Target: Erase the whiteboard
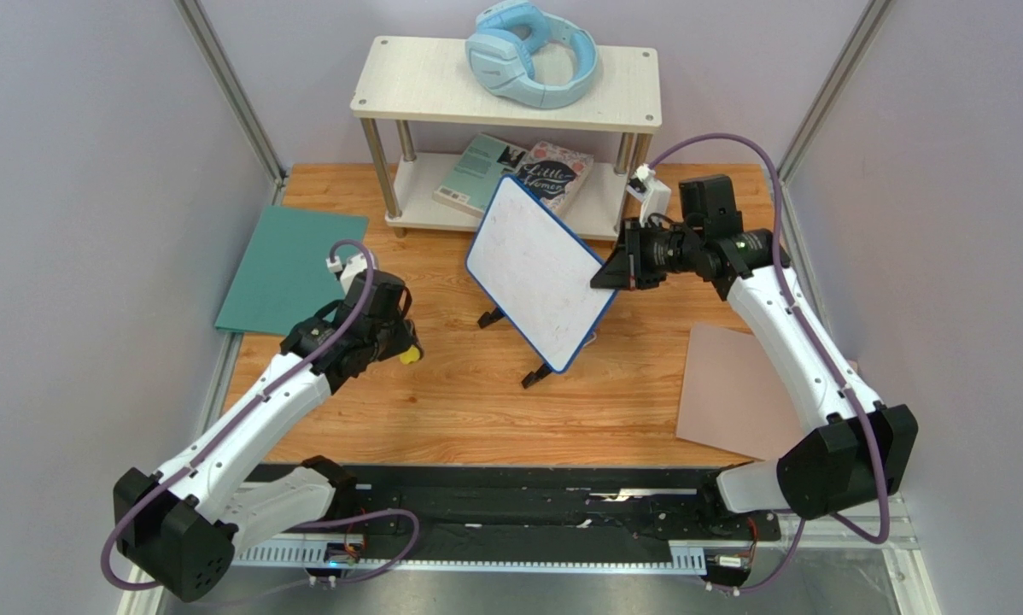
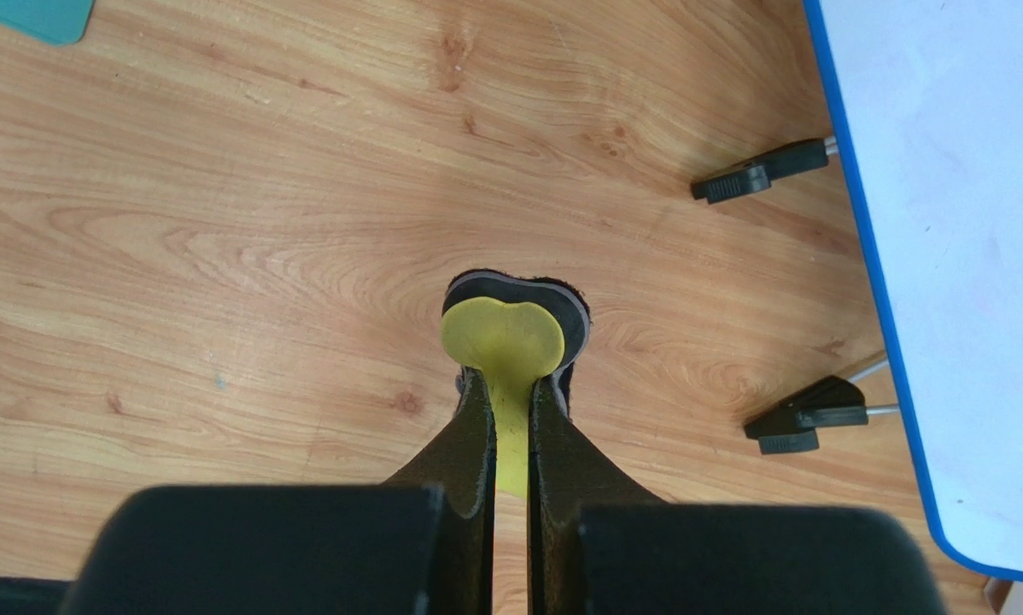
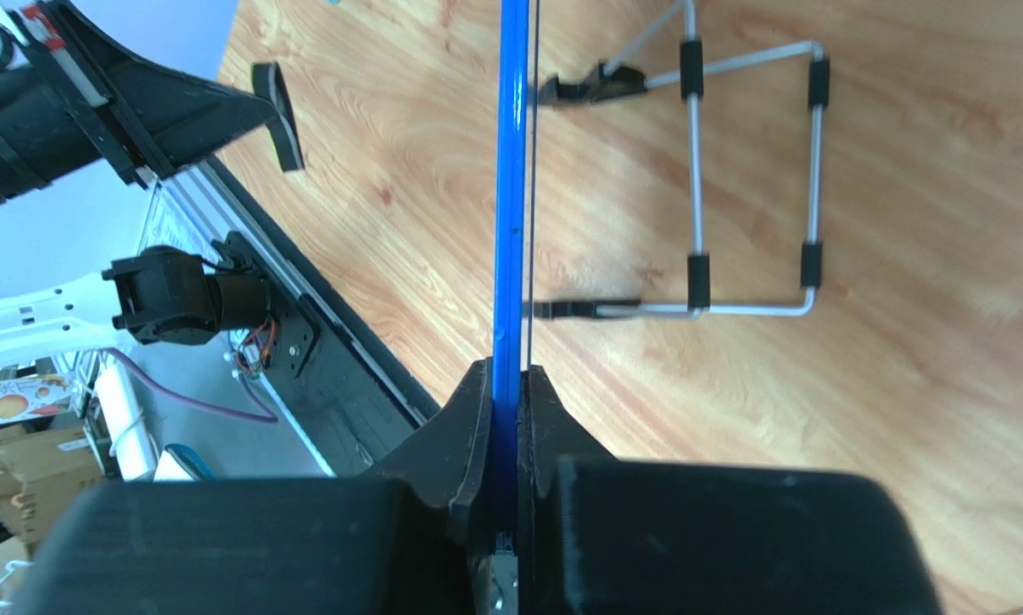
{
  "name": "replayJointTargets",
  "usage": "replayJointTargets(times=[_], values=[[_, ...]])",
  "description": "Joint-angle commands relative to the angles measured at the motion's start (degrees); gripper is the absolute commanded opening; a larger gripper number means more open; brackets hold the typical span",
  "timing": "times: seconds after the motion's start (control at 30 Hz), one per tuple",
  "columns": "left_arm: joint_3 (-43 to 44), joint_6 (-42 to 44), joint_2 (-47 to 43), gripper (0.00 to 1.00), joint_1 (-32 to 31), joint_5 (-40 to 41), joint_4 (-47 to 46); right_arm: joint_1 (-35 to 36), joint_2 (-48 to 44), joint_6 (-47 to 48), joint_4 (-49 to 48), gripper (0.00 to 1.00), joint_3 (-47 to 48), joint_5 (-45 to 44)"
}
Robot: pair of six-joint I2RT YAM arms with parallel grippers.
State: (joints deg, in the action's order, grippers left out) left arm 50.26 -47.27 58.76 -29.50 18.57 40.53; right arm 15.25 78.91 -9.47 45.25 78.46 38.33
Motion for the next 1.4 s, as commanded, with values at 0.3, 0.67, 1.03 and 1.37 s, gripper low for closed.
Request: replayJointTargets(times=[0.3,0.67,1.03,1.37], values=[[-1.39,-0.90,-0.58,0.00,0.14,-0.02,0.95,0.31,-5.00,-2.21,-10.01,0.00,-11.83,2.28],[-2.18,-0.99,0.03,0.00,0.14,0.07,1.21,0.22,-2.01,2.09,-8.61,0.00,-12.01,-0.09],[-2.71,-0.64,1.09,0.00,0.14,-0.46,1.21,-0.66,2.64,6.92,-5.01,0.00,-8.07,-3.34],[-4.20,-0.90,0.74,0.00,0.14,-0.81,1.04,-1.01,4.85,9.21,-2.89,0.00,-6.20,-4.14]])
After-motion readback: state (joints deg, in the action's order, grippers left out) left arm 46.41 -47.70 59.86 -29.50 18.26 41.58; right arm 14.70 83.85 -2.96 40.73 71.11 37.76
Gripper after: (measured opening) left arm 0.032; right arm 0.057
